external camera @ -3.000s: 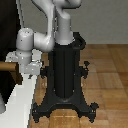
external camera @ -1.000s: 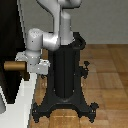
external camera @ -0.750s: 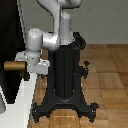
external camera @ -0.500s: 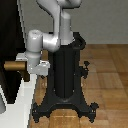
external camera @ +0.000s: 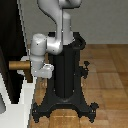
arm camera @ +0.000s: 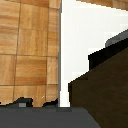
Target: Open the door by pressing down and pulling on the handle.
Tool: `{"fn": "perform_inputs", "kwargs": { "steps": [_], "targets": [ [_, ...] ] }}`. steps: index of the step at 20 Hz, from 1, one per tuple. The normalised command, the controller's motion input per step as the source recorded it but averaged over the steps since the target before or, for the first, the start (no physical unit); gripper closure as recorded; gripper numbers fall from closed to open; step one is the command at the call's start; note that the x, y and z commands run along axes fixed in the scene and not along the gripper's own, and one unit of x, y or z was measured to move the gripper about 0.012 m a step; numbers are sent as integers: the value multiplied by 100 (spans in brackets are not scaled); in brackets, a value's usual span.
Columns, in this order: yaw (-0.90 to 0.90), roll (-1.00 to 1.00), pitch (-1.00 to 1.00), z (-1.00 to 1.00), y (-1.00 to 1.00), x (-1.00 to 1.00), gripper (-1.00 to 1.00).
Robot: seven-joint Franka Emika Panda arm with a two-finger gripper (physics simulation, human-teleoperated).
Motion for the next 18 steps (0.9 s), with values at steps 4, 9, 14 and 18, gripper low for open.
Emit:
{"fn": "perform_inputs", "kwargs": {
  "steps": [4, 9, 14, 18],
  "targets": [
    [0, 0, 0, 0, 25, 0, -100],
    [0, 0, 0, 0, 100, 0, -100],
    [0, 0, 0, 0, 100, 0, -100],
    [0, 0, 0, 0, 100, 0, -100]
  ]
}}
